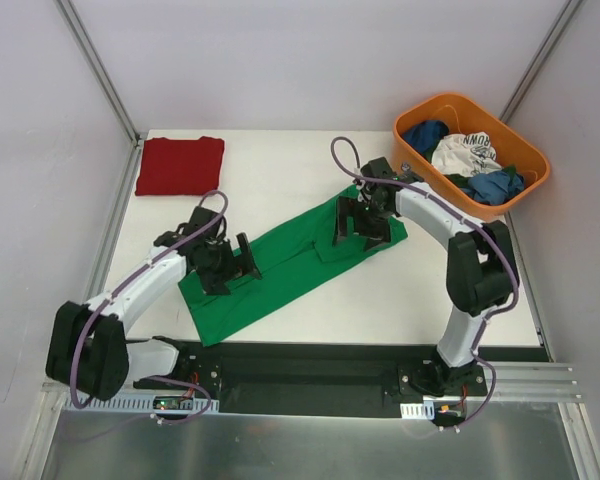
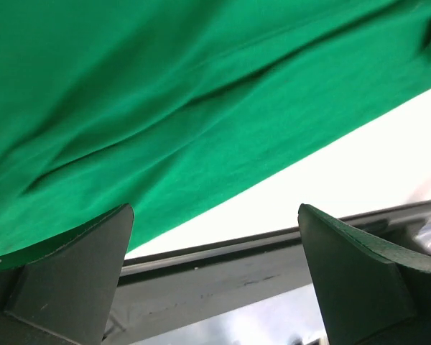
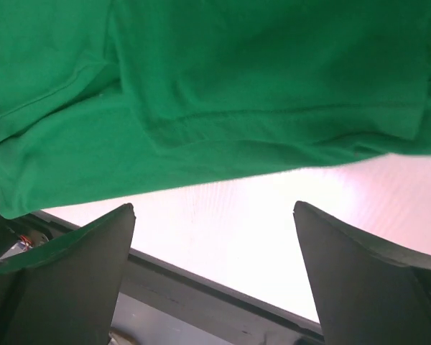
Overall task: Fold and stack the t-shirts
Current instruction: Rotate the tshirt 90 degrees
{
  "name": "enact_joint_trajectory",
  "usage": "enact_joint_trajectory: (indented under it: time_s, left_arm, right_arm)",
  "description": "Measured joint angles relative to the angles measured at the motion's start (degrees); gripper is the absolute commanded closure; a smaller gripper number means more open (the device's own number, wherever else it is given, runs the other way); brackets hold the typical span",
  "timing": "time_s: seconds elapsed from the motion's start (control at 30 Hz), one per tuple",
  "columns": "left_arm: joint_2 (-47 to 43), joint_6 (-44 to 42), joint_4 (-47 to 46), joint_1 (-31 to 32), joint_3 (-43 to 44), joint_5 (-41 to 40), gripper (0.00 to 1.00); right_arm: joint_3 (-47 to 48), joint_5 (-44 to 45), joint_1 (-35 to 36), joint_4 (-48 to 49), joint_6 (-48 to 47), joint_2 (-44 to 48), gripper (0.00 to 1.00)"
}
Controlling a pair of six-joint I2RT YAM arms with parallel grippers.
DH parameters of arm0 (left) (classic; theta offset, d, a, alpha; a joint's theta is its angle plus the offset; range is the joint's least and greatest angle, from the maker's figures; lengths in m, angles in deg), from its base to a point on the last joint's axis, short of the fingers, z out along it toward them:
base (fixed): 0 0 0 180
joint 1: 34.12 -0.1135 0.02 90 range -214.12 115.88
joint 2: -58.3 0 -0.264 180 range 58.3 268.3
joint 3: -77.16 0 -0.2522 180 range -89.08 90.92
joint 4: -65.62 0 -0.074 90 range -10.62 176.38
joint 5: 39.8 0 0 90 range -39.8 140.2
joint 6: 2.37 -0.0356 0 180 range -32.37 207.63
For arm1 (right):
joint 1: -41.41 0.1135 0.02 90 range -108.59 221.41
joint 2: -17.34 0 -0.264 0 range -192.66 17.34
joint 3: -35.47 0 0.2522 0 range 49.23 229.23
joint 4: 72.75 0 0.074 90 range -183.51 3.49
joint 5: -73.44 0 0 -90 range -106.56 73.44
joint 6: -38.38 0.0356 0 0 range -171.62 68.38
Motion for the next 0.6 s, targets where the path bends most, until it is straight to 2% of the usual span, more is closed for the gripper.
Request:
enact_joint_trajectory:
  time_s: [0.13, 0.27, 0.47, 0.6]
  left_arm:
    - [6.99, 0.11, -3.02, 4.22, -0.98, 3.06, 0.01]
    - [12.57, 0.26, -6.10, 5.77, -0.96, 4.46, 0.01]
    - [20.31, 2.01, -8.31, 5.88, 2.05, 8.57, 0.01]
    - [24.68, 4.04, -9.64, 6.69, 5.57, 11.78, 0.01]
  right_arm:
    - [0.59, -1.66, -0.11, 1.53, 1.42, -5.70, 0.03]
    - [5.55, -2.75, -1.01, 1.09, 1.77, -13.29, 0.03]
    - [19.80, -5.42, -3.89, -2.86, 0.87, -23.23, 0.03]
    - [34.14, -6.97, -5.49, -6.64, -0.70, -31.56, 0.03]
